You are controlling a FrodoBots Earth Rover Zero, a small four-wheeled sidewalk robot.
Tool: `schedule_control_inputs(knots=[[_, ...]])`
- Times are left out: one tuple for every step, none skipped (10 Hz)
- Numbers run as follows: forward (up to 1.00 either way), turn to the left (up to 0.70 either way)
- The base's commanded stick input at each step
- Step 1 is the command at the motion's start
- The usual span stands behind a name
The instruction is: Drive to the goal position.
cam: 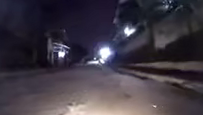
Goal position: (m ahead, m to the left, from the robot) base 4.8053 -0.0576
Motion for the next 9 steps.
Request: schedule_control_inputs(knots=[[0.70,0.00],[0.70,0.00],[0.70,0.00],[0.70,0.00],[0.70,0.00],[0.70,0.00],[0.70,0.00],[0.70,0.00],[0.70,0.00]])
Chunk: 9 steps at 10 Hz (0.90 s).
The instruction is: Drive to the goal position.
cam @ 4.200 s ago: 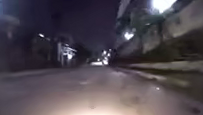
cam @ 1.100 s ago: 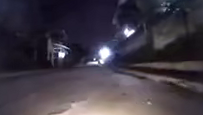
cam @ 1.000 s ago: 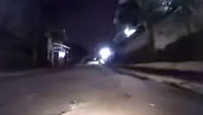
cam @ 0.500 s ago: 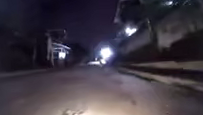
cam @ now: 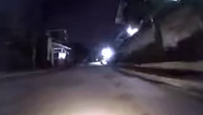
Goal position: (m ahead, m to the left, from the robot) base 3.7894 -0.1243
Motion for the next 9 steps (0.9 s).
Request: schedule_control_inputs(knots=[[0.70,0.00],[0.70,0.00],[0.70,0.00],[0.70,0.00],[0.70,0.00],[0.70,0.00],[0.70,0.00],[0.70,0.00],[0.70,-0.02]])
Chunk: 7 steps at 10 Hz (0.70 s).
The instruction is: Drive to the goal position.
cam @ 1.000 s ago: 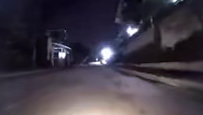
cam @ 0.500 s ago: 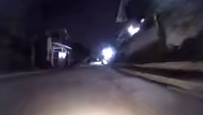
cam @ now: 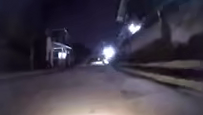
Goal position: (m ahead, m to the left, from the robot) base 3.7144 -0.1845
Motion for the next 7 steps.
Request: schedule_control_inputs(knots=[[0.70,-0.17],[0.70,-0.33],[0.70,-0.35],[0.70,-0.35],[0.70,-0.35],[0.70,-0.35],[0.70,-0.35]])
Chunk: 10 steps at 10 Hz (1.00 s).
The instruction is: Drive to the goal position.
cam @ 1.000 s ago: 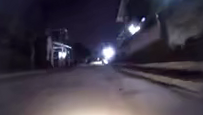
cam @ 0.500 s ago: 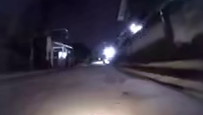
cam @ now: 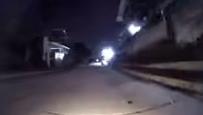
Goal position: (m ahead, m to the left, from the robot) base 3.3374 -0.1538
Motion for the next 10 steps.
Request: schedule_control_inputs(knots=[[0.70,0.00],[0.70,0.00],[0.70,0.00],[0.70,0.00],[0.70,0.00],[0.70,0.00],[0.70,0.00],[0.70,0.00],[0.70,0.00],[0.70,0.00]])
